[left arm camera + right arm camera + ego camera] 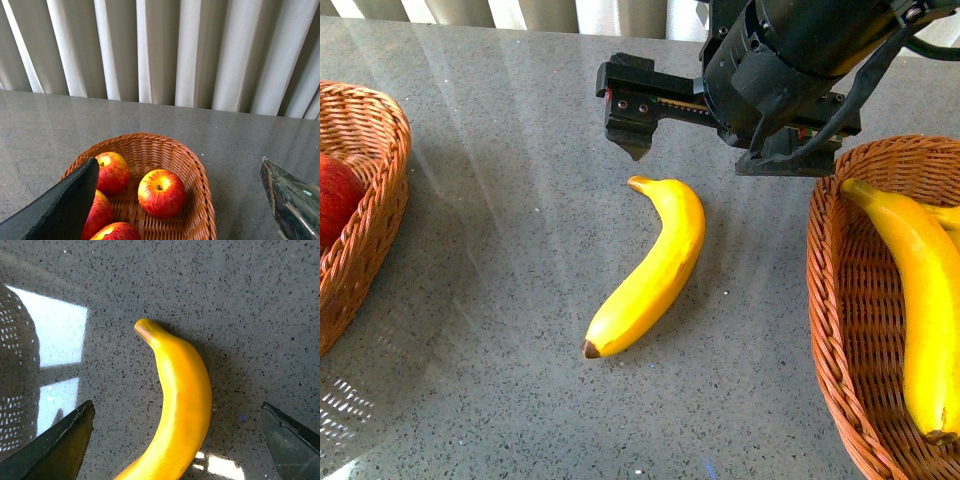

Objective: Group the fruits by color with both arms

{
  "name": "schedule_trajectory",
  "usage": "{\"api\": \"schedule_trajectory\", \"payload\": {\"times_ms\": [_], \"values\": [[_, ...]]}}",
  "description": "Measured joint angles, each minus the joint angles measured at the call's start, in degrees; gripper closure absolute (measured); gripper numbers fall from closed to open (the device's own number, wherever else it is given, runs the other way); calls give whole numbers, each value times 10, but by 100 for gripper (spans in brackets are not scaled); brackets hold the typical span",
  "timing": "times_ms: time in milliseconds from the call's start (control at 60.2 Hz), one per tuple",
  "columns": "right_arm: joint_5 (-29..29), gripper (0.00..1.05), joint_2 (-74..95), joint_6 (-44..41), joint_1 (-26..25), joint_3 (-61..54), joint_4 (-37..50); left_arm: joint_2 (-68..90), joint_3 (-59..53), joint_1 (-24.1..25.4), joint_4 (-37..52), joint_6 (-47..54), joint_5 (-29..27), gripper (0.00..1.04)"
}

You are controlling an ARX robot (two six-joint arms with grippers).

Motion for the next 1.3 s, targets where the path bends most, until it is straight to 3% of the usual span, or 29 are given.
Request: {"api": "schedule_trajectory", "payload": {"times_ms": [1014, 1296], "values": [[-35, 9, 132, 26, 28, 104, -66, 0, 0, 0, 0, 0, 0, 9], [-67, 48, 125, 43, 33, 95, -51, 0, 0, 0, 0, 0, 0, 9]]}}
